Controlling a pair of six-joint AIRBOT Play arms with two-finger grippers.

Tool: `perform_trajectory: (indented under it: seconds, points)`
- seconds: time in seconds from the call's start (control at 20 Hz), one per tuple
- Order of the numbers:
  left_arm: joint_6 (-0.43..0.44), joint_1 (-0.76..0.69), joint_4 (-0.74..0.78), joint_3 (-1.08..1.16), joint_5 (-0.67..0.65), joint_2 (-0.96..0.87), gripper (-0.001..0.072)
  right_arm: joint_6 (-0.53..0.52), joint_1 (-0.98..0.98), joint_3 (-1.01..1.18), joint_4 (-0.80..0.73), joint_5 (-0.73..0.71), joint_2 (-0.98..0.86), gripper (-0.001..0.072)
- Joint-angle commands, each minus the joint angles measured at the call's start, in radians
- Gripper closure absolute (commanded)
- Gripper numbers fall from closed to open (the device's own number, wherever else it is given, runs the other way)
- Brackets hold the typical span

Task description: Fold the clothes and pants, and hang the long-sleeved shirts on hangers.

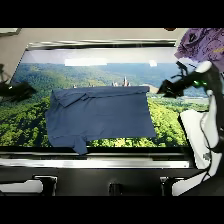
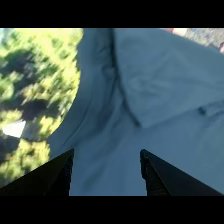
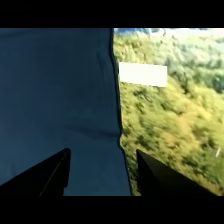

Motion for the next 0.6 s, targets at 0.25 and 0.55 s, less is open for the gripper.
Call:
perform_trajectory:
  seconds: [0.25, 0.55]
  points:
    - [0.027, 0.196, -0.003, -0.443, 0.079, 0.388, 0.0236, -0.209, -0.195, -0.689, 0.145, -0.035, 0.196, 0.0226]
    - [0.026, 0.194, -0.004, -0.443, 0.086, 0.387, 0.0236, -0.303, -0.195, -0.804, 0.168, -0.108, 0.196, 0.0226]
